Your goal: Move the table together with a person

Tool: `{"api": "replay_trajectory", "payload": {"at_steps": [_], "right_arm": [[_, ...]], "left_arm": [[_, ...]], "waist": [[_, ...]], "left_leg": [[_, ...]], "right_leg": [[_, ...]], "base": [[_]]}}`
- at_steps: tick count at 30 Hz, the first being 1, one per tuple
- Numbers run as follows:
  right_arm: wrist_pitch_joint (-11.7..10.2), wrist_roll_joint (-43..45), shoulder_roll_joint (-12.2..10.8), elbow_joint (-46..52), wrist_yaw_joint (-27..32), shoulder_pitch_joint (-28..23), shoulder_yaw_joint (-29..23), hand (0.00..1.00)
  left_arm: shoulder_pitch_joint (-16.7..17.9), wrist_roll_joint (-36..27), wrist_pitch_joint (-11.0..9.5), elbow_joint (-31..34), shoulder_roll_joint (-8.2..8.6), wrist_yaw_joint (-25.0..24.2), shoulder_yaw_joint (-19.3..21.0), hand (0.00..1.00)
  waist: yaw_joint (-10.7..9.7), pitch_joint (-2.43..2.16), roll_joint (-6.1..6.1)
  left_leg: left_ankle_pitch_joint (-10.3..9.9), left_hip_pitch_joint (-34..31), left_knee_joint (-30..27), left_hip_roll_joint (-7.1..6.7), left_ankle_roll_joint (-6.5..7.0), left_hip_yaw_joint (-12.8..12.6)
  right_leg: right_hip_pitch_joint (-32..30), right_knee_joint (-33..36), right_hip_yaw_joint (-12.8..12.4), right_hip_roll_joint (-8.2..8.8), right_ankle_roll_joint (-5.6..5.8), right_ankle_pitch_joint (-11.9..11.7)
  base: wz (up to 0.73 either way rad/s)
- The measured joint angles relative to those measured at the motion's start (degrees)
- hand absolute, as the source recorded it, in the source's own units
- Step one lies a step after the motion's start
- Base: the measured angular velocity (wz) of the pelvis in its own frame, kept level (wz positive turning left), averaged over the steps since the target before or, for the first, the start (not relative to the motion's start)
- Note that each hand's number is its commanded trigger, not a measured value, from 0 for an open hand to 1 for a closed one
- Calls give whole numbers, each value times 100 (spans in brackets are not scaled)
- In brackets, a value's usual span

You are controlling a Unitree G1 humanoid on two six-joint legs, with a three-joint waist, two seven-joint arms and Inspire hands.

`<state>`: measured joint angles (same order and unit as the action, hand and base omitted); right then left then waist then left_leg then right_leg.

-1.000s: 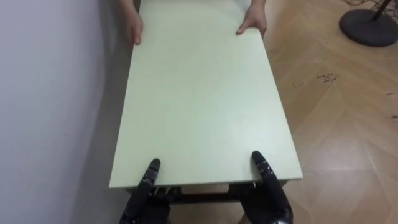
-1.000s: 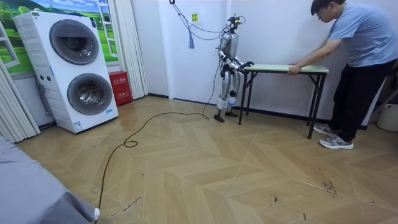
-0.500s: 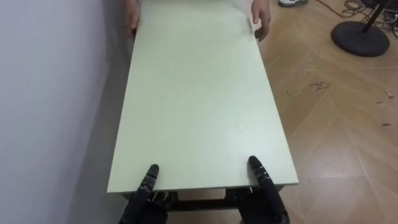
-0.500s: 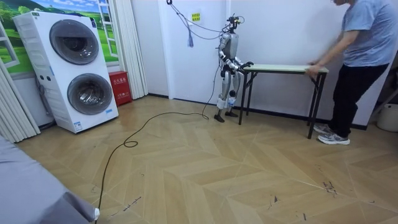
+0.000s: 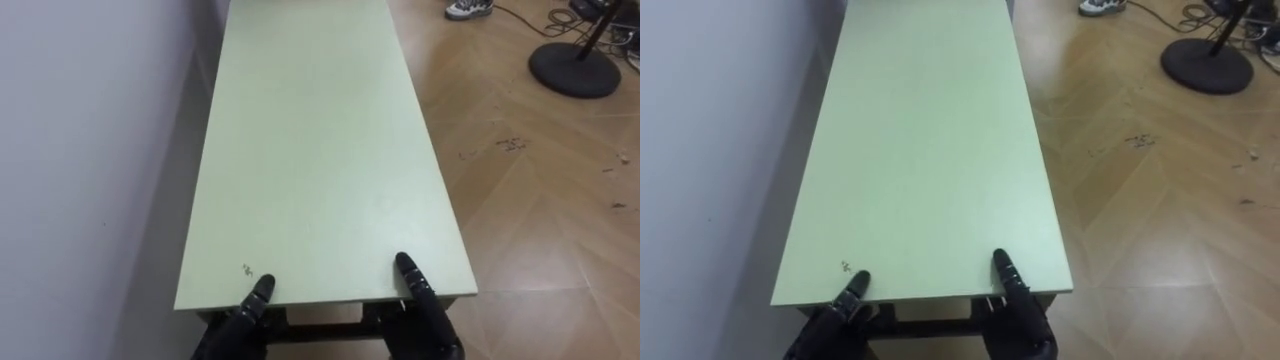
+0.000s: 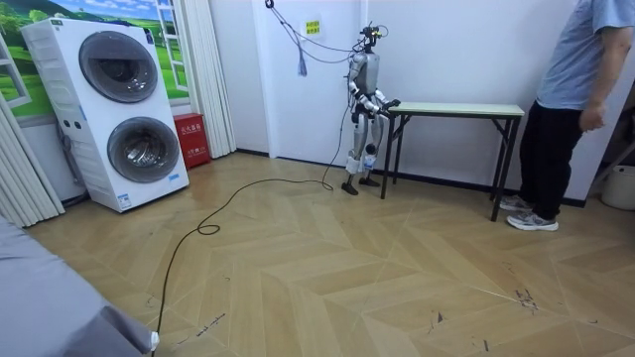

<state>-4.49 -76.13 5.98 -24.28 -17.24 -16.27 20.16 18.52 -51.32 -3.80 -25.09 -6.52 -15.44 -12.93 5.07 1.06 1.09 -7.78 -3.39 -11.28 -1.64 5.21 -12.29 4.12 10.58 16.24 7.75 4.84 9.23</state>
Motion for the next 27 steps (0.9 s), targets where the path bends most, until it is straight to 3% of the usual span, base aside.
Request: {"api": "replay_trajectory", "payload": {"at_steps": [1,5,17,27], "right_arm": [[50,189,139,0,-103,-2,112,0],[110,486,296,19,-370,-4,319,0],[572,635,378,55,-853,71,337,0],[593,801,480,54,-1028,74,324,0]], "left_arm": [[-17,111,-5,-56,1,1,-27,0],[-130,184,11,-58,3,32,-84,0],[-152,886,425,-57,-165,122,-300,0],[-157,1185,553,-59,-200,123,-304,0]], "waist": [[-1,-6,7],[6,-8,4],[-21,-30,-56],[-27,-28,-48]], "left_leg": [[0,3,1,3,-1,0],[7,4,-1,14,-10,-8],[6,0,-6,14,-10,-7],[6,0,-7,13,-10,-4]], "right_leg": [[2,0,-8,-2,1,1],[0,1,-14,-9,1,2],[7,2,0,-8,1,1],[8,2,7,-7,1,1]], "base": [[0],[0],[0],[0]]}}
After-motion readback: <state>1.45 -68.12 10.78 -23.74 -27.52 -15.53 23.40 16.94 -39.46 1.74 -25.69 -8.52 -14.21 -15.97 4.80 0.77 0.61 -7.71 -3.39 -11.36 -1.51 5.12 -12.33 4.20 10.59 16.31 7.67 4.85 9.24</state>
